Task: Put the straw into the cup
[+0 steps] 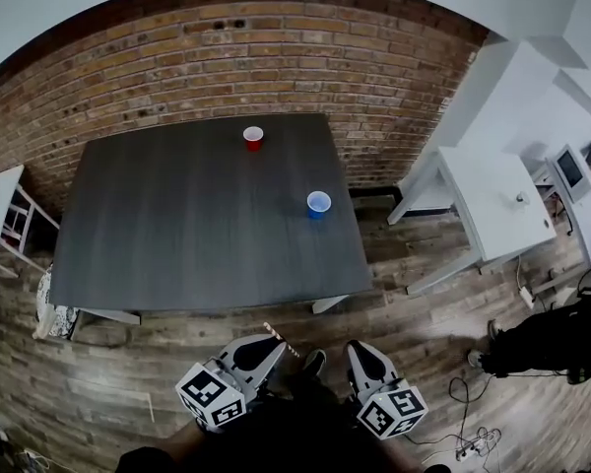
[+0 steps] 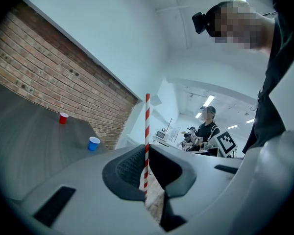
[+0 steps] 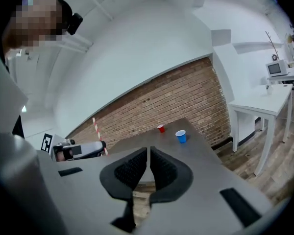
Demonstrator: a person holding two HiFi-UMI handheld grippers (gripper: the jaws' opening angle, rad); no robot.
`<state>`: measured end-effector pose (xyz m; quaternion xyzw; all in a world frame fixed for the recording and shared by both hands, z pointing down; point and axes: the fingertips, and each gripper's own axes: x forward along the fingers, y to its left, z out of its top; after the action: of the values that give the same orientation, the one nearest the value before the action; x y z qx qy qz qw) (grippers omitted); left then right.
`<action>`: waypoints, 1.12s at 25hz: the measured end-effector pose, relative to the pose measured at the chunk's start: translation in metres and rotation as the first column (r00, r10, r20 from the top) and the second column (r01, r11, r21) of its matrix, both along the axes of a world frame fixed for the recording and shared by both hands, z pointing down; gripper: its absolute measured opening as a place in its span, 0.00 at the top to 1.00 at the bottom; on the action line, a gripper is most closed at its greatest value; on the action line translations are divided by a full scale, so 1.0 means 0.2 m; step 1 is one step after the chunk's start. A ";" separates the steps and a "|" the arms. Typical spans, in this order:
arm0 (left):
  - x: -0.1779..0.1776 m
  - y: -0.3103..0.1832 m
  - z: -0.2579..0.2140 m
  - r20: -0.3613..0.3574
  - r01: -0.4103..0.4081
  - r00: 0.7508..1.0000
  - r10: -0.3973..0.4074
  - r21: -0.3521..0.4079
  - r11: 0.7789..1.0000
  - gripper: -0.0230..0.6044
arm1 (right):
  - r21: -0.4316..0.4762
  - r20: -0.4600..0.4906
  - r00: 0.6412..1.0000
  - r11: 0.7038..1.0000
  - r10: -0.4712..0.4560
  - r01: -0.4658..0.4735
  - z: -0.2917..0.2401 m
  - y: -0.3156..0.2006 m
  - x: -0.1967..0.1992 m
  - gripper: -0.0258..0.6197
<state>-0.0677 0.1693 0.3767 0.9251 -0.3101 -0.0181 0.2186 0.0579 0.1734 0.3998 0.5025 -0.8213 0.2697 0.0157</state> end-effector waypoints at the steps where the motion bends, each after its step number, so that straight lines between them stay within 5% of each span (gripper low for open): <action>1: 0.03 -0.05 -0.01 0.005 0.000 1.000 0.000 0.000 1.000 0.90 | -0.005 0.004 1.000 1.000 -0.005 0.005 0.00 -0.05 0.03 0.89; 18: 0.60 -0.70 -0.05 0.064 0.037 0.997 -0.038 0.014 0.999 0.90 | -0.048 0.089 0.995 0.998 -0.032 0.037 0.03 -0.73 0.57 0.89; 28: 0.44 -0.97 -0.07 0.066 0.121 0.990 -0.123 0.035 0.992 0.90 | -0.069 0.086 0.996 0.997 -0.025 0.031 0.05 -0.89 0.54 0.89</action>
<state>0.0203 -0.0247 0.3634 0.9076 -0.3732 -0.0047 0.1921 0.1665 -0.0054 0.4107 0.4782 -0.8181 0.3193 0.0022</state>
